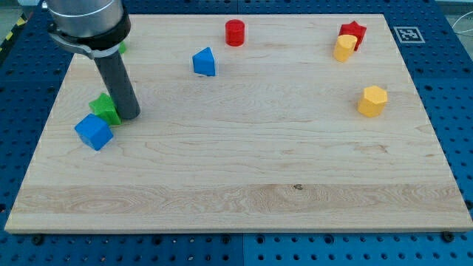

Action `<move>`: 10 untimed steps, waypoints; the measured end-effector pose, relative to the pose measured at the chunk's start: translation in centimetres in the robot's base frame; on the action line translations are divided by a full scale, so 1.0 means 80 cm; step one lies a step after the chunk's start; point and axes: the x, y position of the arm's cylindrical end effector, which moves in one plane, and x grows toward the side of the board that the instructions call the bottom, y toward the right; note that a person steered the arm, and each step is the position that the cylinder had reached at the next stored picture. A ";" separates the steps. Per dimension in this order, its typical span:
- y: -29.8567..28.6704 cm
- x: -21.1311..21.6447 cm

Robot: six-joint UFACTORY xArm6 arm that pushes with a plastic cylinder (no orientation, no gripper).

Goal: Point at the yellow heart

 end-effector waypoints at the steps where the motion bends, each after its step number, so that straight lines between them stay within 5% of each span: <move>1: 0.014 0.000; 10: 0.042 0.033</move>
